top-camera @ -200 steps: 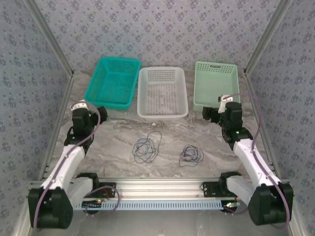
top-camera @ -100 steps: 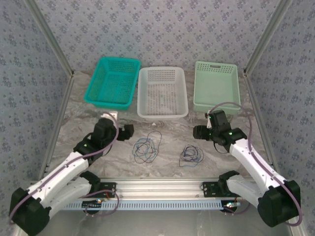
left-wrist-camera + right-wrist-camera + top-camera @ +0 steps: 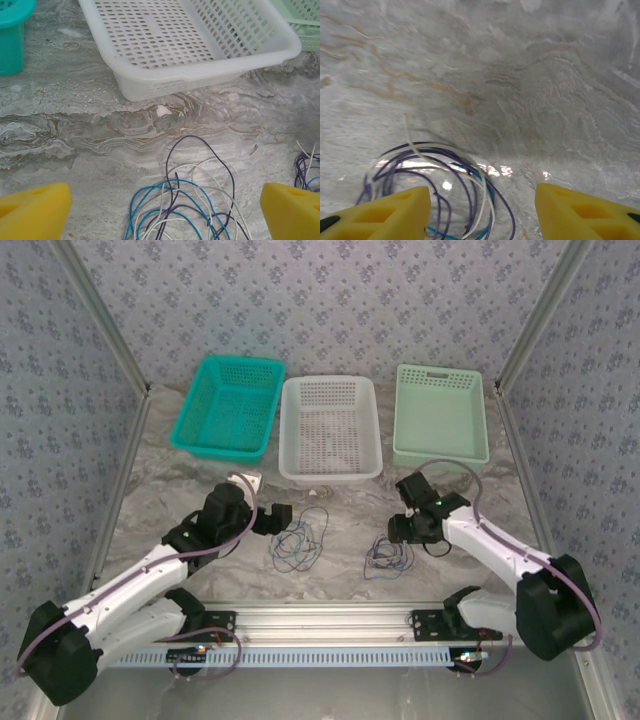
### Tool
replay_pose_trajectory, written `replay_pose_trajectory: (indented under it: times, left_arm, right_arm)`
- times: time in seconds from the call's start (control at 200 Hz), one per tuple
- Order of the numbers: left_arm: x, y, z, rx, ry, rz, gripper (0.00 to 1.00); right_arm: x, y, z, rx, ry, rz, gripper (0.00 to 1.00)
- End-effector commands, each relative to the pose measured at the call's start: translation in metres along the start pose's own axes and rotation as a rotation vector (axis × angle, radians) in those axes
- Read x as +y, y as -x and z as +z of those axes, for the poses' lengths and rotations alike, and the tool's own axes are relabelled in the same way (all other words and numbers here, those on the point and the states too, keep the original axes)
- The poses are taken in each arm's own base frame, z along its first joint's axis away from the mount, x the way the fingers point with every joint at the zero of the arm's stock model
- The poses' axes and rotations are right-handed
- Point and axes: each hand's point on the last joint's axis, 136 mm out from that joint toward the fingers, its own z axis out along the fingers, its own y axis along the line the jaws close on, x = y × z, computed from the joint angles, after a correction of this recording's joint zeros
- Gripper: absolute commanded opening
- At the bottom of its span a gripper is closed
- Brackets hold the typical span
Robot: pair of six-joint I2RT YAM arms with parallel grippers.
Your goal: Untangle the cables
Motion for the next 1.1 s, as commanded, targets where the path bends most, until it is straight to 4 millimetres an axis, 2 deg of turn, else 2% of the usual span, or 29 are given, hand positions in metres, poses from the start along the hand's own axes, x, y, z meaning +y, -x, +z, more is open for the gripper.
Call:
replay_pose_trajectory:
  times: [0.0,0.175,0.37,0.45,0.55,0.65,0.74,0.889,0.919,1.094]
  left_arm:
    - [-0.013,0.01,-0.003,-0.025,-0.053,0.001,0.98]
    - [-0.014,0.013,-0.003,-0.036,-0.06,-0.015,0.99]
    - [-0.014,0.014,-0.005,-0.041,-0.058,-0.014,1.0]
    - [-0.013,0.014,-0.005,-0.044,-0.055,-0.014,0.99]
    - [-0.013,0.015,-0.007,-0.051,-0.053,-0.014,1.0]
    - [-0.011,0.014,-0.007,-0.051,-0.045,-0.016,0.99]
    - [-0.01,0.013,-0.006,-0.051,-0.041,-0.021,0.99]
    - [-0.011,0.014,-0.005,-0.054,-0.045,-0.031,0.99]
    - [-0.012,0.015,-0.005,-0.054,-0.051,-0.029,0.99]
    - [-0.033,0.026,-0.004,-0.054,-0.13,0.001,0.99]
  right_arm:
    - [-0.008,-0.004,0.009,0.022,-0.064,0.007,0.58]
    - [-0.001,0.005,0.017,0.014,-0.063,0.0,0.57]
    - [-0.001,0.002,0.029,0.041,-0.084,-0.002,0.46]
    - [-0.004,0.0,0.033,0.043,-0.096,0.003,0.39]
    - [-0.001,0.008,0.03,-0.004,-0.082,0.005,0.23]
    - [0.003,0.017,0.017,-0.074,-0.066,-0.002,0.11]
    - [0.008,0.024,0.0,-0.146,-0.059,-0.024,0.06]
    - [0.018,0.038,-0.036,-0.275,-0.023,-0.052,0.03]
    - [0.017,0.036,-0.042,-0.277,-0.023,-0.057,0.03]
    - [0.038,0.046,-0.079,-0.407,0.079,-0.097,0.03]
